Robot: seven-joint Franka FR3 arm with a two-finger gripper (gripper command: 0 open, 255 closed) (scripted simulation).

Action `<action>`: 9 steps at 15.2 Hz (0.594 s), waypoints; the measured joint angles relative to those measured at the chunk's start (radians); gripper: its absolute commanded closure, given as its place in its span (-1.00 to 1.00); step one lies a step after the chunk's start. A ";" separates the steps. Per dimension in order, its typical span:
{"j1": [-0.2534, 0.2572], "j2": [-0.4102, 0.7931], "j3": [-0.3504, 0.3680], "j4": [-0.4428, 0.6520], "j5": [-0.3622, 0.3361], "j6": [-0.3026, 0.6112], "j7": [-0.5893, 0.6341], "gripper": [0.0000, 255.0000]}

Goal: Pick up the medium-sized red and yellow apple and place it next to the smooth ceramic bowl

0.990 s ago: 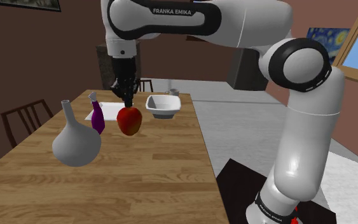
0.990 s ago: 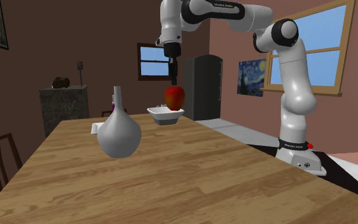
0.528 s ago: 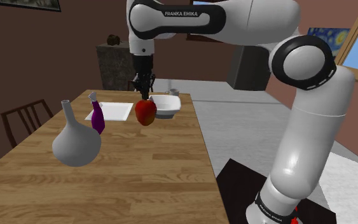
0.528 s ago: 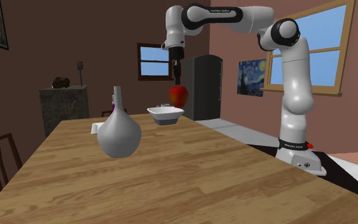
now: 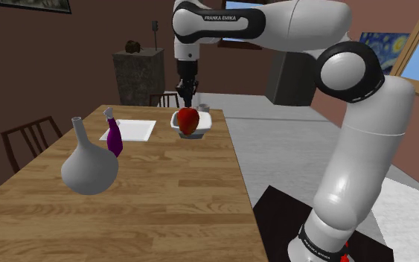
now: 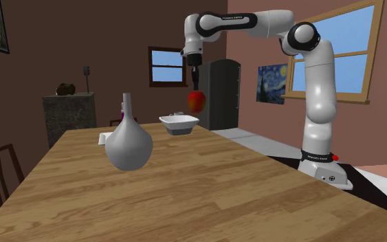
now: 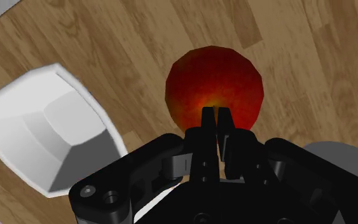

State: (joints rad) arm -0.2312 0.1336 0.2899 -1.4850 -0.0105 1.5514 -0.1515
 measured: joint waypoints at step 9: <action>-0.102 0.081 -0.077 0.108 -0.018 -0.031 -0.182 1.00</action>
State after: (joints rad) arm -0.3334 0.2146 0.2127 -1.3766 -0.0289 1.5205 -0.3336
